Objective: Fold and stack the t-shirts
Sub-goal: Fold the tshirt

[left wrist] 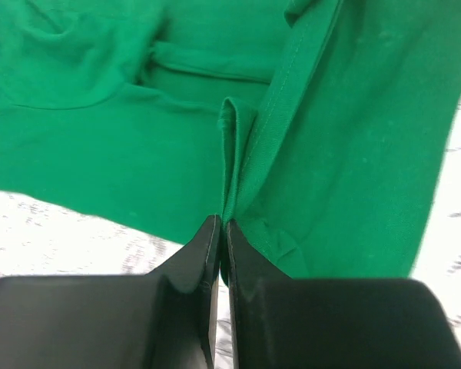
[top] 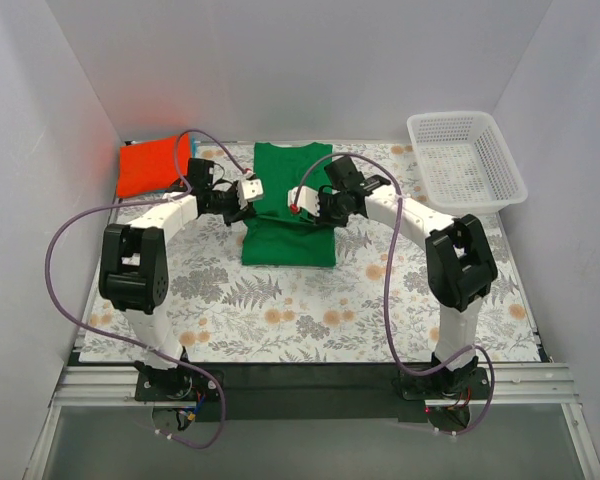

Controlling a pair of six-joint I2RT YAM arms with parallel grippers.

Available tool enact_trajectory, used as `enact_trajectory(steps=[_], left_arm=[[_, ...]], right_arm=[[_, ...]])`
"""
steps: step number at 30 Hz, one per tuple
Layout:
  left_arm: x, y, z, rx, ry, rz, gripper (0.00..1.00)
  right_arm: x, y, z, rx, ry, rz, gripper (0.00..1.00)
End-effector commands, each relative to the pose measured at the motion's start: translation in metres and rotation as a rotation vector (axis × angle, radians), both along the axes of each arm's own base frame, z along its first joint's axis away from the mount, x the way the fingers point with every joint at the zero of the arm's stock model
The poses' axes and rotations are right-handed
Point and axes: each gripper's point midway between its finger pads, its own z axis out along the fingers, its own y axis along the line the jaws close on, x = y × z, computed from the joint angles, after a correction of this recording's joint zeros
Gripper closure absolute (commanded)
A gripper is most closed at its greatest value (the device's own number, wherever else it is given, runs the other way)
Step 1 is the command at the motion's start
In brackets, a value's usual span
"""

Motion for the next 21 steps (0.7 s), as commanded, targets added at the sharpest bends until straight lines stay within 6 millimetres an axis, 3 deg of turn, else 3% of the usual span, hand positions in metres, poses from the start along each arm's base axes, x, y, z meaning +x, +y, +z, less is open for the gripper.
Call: enact_trajectory(steps=[1, 2, 4, 12, 14, 16, 17, 18, 20, 21], left_arm=[[0.035, -0.004, 0.018, -0.028, -0.104, -0.024, 1.0], [0.045, -0.004, 0.022, -0.03, -0.125, -0.024, 1.0], [0.057, -0.003, 0.013, -0.032, -0.121, -0.018, 1.0], [0.097, -0.002, 0.005, -0.043, -0.168, 0.026, 1.0], [0.104, -0.001, 0.002, -0.043, -0.167, 0.049, 1.0], [0.111, 0.0, 0.004, -0.044, -0.195, 0.068, 1.0], [0.115, 0.003, 0.007, -0.044, -0.2, 0.103, 0.92], [0.121, 0.004, 0.013, -0.055, -0.239, 0.125, 0.86], [0.124, 0.008, 0.018, -0.071, -0.233, 0.192, 0.61], [0.13, 0.009, 0.036, -0.09, -0.281, 0.216, 0.54]], right_arm=[[0.041, 0.007, 0.025, 0.027, -0.094, 0.028, 0.99], [0.048, 0.008, 0.015, 0.017, -0.083, 0.026, 0.99], [0.066, 0.011, 0.024, 0.027, -0.117, 0.022, 0.99], [0.111, 0.013, 0.005, 0.006, -0.142, -0.018, 0.99], [0.123, 0.013, 0.011, 0.006, -0.174, -0.048, 0.99], [0.131, 0.014, 0.013, 0.011, -0.198, -0.072, 0.91], [0.135, 0.012, 0.017, 0.015, -0.209, -0.098, 0.79], [0.137, 0.011, 0.02, 0.016, -0.218, -0.109, 0.77], [0.144, 0.008, 0.034, 0.026, -0.257, -0.156, 0.59], [0.145, 0.007, 0.04, 0.033, -0.27, -0.172, 0.5]])
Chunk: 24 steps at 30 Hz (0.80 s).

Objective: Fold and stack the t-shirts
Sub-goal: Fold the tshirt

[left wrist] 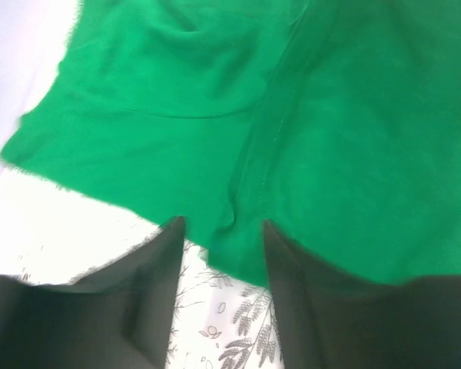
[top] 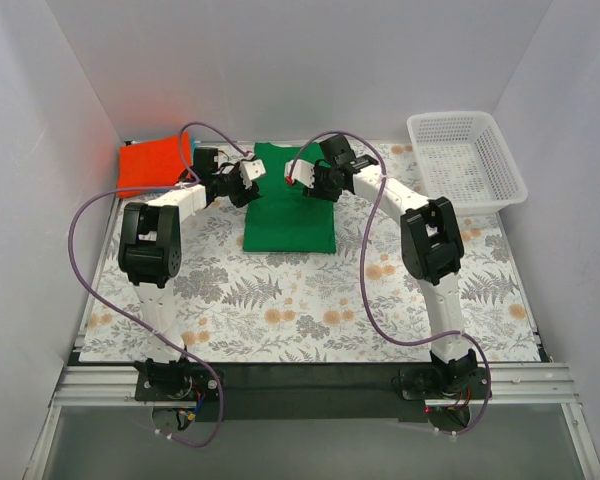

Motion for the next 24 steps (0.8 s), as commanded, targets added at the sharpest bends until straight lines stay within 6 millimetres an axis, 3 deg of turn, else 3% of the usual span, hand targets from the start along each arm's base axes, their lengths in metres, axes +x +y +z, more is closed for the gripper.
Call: enact_trajectory(steps=[1, 2, 4, 6, 7, 8, 10, 11, 12, 14, 16, 17, 19, 24], left_arm=[[0.022, 0.009, 0.059, -0.061, -0.148, 0.124, 0.51], [0.021, 0.013, 0.062, -0.078, -0.129, 0.152, 0.47], [0.013, 0.023, 0.078, -0.099, -0.129, 0.186, 0.46], [-0.006, 0.028, 0.072, -0.125, -0.066, 0.209, 0.46], [-0.015, 0.032, 0.087, -0.138, -0.079, 0.209, 0.46], [-0.032, 0.032, 0.073, -0.134, -0.033, 0.202, 0.46], [-0.061, 0.027, 0.077, -0.136, -0.009, 0.144, 0.47], [-0.081, 0.022, 0.075, -0.154, 0.021, 0.111, 0.47], [-0.09, 0.023, 0.062, -0.149, 0.06, 0.114, 0.47], [-0.106, 0.017, 0.061, -0.154, 0.068, 0.079, 0.49], [-0.124, 0.013, 0.042, -0.125, 0.085, 0.049, 0.5], [-0.13, 0.013, 0.037, -0.11, 0.085, 0.041, 0.5], [-0.148, 0.011, 0.011, -0.054, 0.096, 0.008, 0.5], [-0.152, 0.006, -0.012, -0.002, 0.08, -0.025, 0.48]], right_arm=[[0.027, -0.003, 0.067, 0.069, -0.167, -0.09, 0.43], [0.028, -0.004, 0.077, 0.084, -0.185, -0.101, 0.35], [0.024, -0.008, 0.101, 0.121, -0.207, -0.128, 0.32], [0.013, -0.01, 0.112, 0.151, -0.194, -0.133, 0.33], [-0.001, -0.014, 0.115, 0.157, -0.176, -0.125, 0.37], [-0.01, -0.014, 0.114, 0.165, -0.152, -0.119, 0.39], [-0.041, -0.015, 0.102, 0.183, -0.053, -0.096, 0.43], [-0.062, -0.014, 0.088, 0.186, 0.023, -0.078, 0.52], [-0.067, -0.009, 0.087, 0.192, 0.038, -0.061, 0.52], [-0.095, -0.005, 0.065, 0.178, 0.11, -0.027, 0.57], [-0.111, -0.002, 0.052, 0.166, 0.148, -0.005, 0.59], [-0.126, -0.001, 0.036, 0.144, 0.189, 0.013, 0.6], [-0.139, 0.002, 0.015, 0.109, 0.223, 0.03, 0.58], [-0.142, 0.002, -0.021, 0.073, 0.232, 0.038, 0.49]])
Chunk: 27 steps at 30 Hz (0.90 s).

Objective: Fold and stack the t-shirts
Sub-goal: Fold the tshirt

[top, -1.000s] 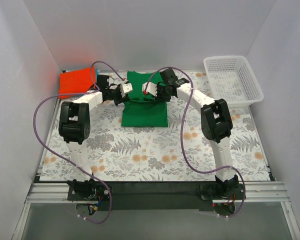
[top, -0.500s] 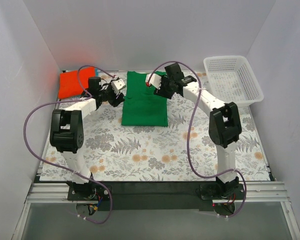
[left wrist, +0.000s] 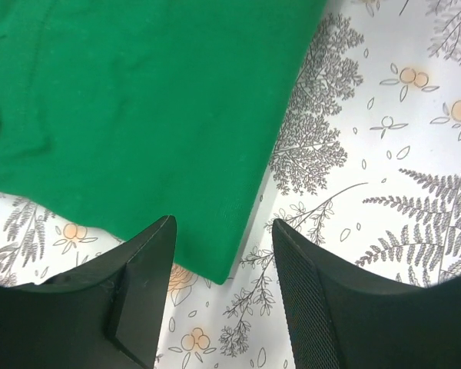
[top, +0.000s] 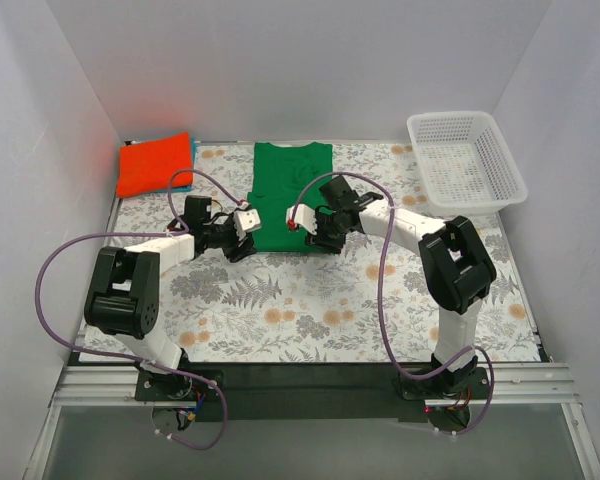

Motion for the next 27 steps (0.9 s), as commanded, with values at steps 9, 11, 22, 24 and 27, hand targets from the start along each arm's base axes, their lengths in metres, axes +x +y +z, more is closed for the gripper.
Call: enact_trajectory(steps=[9, 11, 22, 24, 27], left_arm=[[0.001, 0.001, -0.046, 0.148, -0.069, -0.091, 0.53], [0.0, 0.002, -0.05, 0.165, -0.077, -0.101, 0.67], [0.017, -0.009, 0.03, 0.087, -0.124, -0.08, 1.0], [0.014, -0.01, 0.047, 0.08, -0.128, -0.095, 1.0], [-0.001, -0.008, 0.057, 0.097, -0.13, -0.13, 1.0]], right_arm=[[0.002, -0.014, -0.054, -0.071, -0.002, 0.005, 0.52], [0.003, -0.018, -0.059, -0.089, -0.009, -0.001, 0.57], [0.02, -0.016, 0.026, -0.015, -0.106, -0.065, 0.99], [0.017, -0.015, 0.047, 0.011, -0.12, -0.061, 0.99], [-0.002, -0.021, 0.056, 0.016, -0.088, -0.041, 0.99]])
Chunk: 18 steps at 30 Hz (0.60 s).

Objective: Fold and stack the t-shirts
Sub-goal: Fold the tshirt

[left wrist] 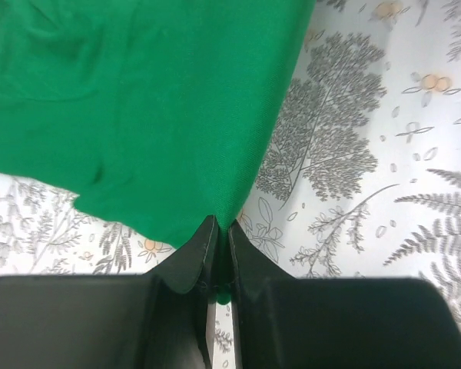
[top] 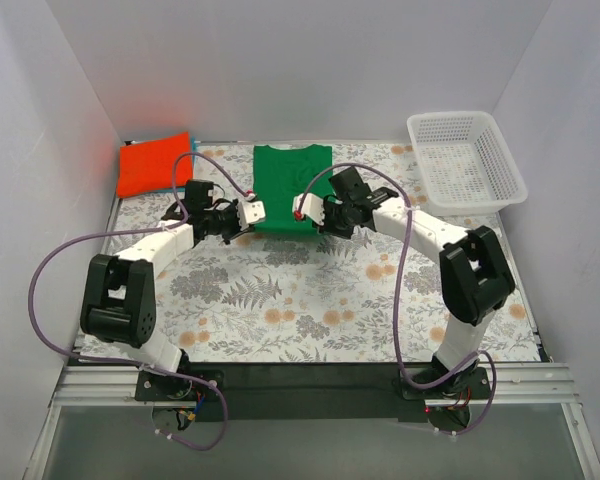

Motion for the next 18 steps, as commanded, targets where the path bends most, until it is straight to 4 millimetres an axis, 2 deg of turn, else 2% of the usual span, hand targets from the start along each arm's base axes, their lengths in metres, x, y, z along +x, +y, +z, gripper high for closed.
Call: enact_trajectory(steps=[1, 2, 3, 5, 6, 7, 8, 9, 10, 11, 12, 13, 14, 16, 18], left_arm=[[-0.025, -0.002, 0.033, -0.014, -0.005, -0.058, 1.0], [-0.039, -0.001, 0.029, 0.001, 0.03, -0.083, 1.0], [-0.05, -0.003, 0.037, -0.006, 0.028, -0.107, 1.0], [-0.079, -0.004, 0.031, 0.005, 0.104, -0.137, 1.0], [-0.093, -0.008, 0.034, -0.005, 0.12, -0.161, 1.0], [-0.106, -0.009, 0.042, -0.011, 0.115, -0.175, 1.0], [-0.128, -0.006, 0.036, -0.005, 0.173, -0.186, 0.99], [-0.142, -0.008, 0.035, -0.005, 0.194, -0.198, 0.98], [-0.153, -0.007, 0.047, -0.016, 0.158, -0.204, 0.98], [-0.174, -0.004, 0.039, -0.021, 0.219, -0.212, 0.97], [-0.184, -0.001, 0.04, -0.018, 0.233, -0.214, 0.97], [-0.195, -0.001, 0.042, -0.031, 0.242, -0.226, 0.97], [-0.21, 0.002, 0.043, -0.03, 0.265, -0.228, 0.96], [-0.219, 0.003, 0.044, -0.04, 0.297, -0.22, 0.97], [-0.209, 0.002, 0.053, -0.041, 0.287, -0.19, 0.98]], right_arm=[[-0.021, -0.005, 0.041, 0.035, 0.006, 0.017, 0.99], [-0.031, -0.009, 0.044, 0.027, 0.018, 0.025, 0.99], [-0.041, -0.012, 0.04, 0.021, 0.045, 0.029, 0.99], [-0.066, -0.012, 0.044, 0.031, 0.087, 0.055, 0.99], [-0.077, -0.013, 0.044, 0.033, 0.116, 0.055, 0.99], [-0.094, -0.013, 0.039, 0.024, 0.155, 0.072, 0.99], [-0.109, -0.011, 0.047, 0.05, 0.177, 0.093, 0.99], [-0.134, -0.014, 0.044, 0.027, 0.238, 0.121, 0.99], [-0.153, -0.016, 0.04, 0.024, 0.285, 0.141, 0.99], [-0.174, -0.019, 0.045, 0.017, 0.308, 0.176, 0.99], [-0.179, -0.021, 0.048, 0.031, 0.309, 0.181, 0.99], [-0.195, -0.023, 0.048, 0.019, 0.334, 0.207, 0.99], [-0.204, -0.026, 0.052, 0.028, 0.337, 0.22, 0.99], [-0.207, -0.03, 0.055, 0.019, 0.338, 0.225, 0.99], [-0.198, -0.026, 0.06, 0.01, 0.312, 0.232, 0.99]])
